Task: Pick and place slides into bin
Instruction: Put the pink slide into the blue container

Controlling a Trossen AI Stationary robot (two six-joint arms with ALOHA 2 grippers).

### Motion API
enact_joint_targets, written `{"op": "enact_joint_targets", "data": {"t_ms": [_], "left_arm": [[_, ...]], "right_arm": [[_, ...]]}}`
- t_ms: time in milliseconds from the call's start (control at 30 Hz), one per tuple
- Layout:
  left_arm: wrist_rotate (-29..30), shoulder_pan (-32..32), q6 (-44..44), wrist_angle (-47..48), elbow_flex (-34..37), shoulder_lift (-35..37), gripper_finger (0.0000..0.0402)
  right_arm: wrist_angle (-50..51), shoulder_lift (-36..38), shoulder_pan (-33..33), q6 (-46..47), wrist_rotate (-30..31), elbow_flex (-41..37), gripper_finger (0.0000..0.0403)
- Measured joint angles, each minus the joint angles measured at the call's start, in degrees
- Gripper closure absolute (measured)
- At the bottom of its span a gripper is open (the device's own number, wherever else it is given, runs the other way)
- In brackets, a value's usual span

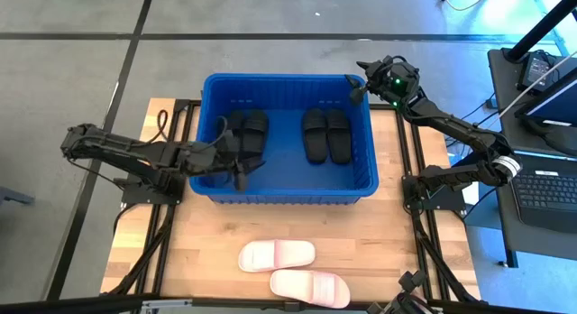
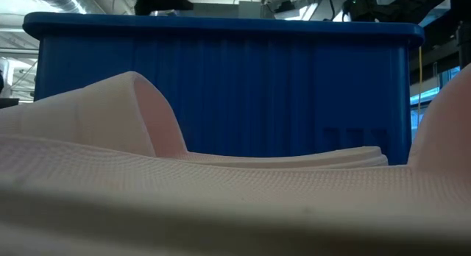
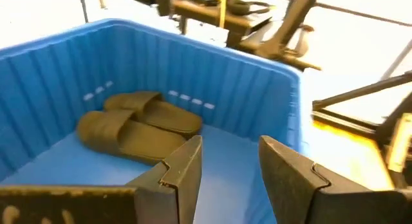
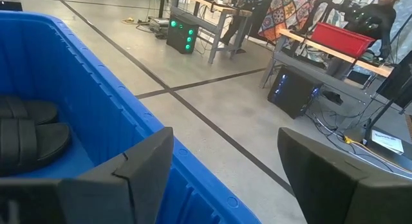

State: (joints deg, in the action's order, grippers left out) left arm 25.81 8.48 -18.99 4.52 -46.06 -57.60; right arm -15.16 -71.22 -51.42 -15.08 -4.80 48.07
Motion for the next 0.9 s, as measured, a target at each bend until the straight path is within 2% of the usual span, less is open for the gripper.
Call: {"op": "enact_joint_targets", "data": {"t_ms": [367,567,800,900], "left_arm": [[0.9,5.2,1.8,-5.4,8.7,4.2,0.0254],[1.2,7.0,4.5,-16.3,14.6,5.9,0.0254],[1.2,8.9,4.8,-18.3,17.2,6.5,0.0254],[2.0,9.9,7.8,-18.1,17.2,6.5,0.0254]], "right_arm": [[-0.5,0.0,0.1,1.6,-0.2,0.0,0.0124],[-1.9,0.2,0.6,2.9,-5.1,0.0,0.0124],[-3.1,0.5,3.2,2.9,-8.9,4.1,0.0124],[-2.7,0.5,5.1,2.8,-11.7,6.9,0.0124]]}}
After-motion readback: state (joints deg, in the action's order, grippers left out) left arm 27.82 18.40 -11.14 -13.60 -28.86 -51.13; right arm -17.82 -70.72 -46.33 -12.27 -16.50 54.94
